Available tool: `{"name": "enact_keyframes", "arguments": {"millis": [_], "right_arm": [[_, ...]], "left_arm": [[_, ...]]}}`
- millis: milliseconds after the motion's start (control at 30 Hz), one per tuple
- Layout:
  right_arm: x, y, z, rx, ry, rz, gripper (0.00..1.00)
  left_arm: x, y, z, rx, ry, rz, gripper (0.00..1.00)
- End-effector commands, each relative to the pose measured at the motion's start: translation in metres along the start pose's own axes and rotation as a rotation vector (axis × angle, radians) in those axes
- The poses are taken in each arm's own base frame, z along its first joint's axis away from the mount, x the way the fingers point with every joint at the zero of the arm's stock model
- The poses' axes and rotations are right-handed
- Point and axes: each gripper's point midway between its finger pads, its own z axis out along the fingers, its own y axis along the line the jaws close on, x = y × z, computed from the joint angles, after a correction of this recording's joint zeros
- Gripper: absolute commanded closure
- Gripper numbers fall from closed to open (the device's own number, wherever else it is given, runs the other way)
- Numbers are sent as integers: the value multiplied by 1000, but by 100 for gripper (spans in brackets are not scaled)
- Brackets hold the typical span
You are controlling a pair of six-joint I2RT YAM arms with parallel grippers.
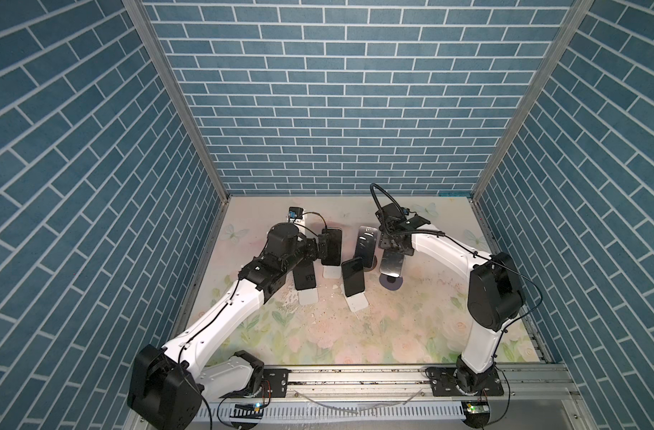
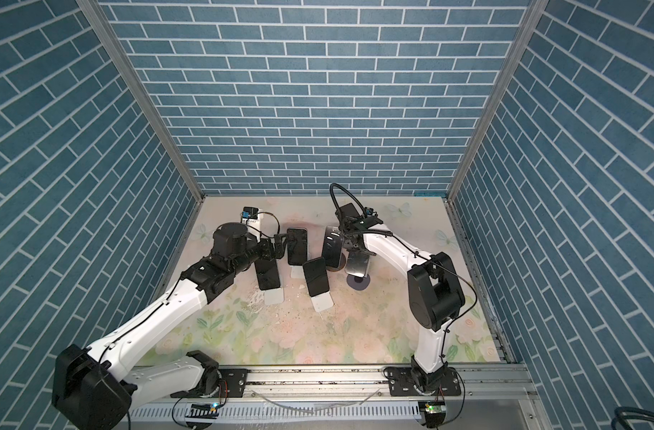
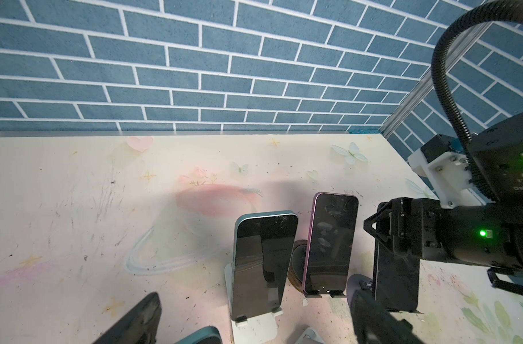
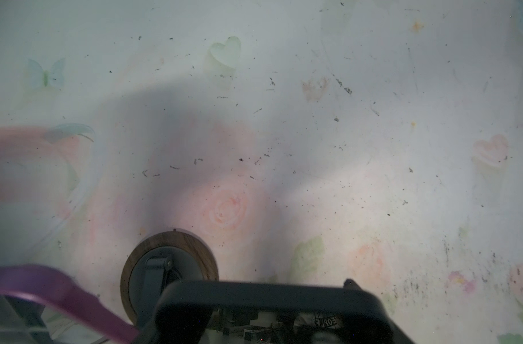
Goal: Remove the phone from the phone stand
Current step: Remove the phone from the phone stand, then place the phone to the middle-right of the table.
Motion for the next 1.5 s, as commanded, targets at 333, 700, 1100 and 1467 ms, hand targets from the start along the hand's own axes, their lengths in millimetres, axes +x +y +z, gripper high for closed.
{"name": "enact_keyframes", "arguments": {"millis": [333, 700, 1100, 1467], "right_arm": [[-23, 17, -41, -121, -46, -43, 54], [-36, 21, -64, -169, -66, -81, 55], [-51, -20, -72, -193, -55, -30, 55], [-59, -93, -72, -123, -69, 26, 55]], "left_arm": [[-6, -5, -2, 19, -35, 8, 0], [-5, -4, -2, 17, -32, -1, 0], [-11, -13, -6, 59, -33, 9, 0], [-22, -57, -16, 309, -59, 61, 0]]}}
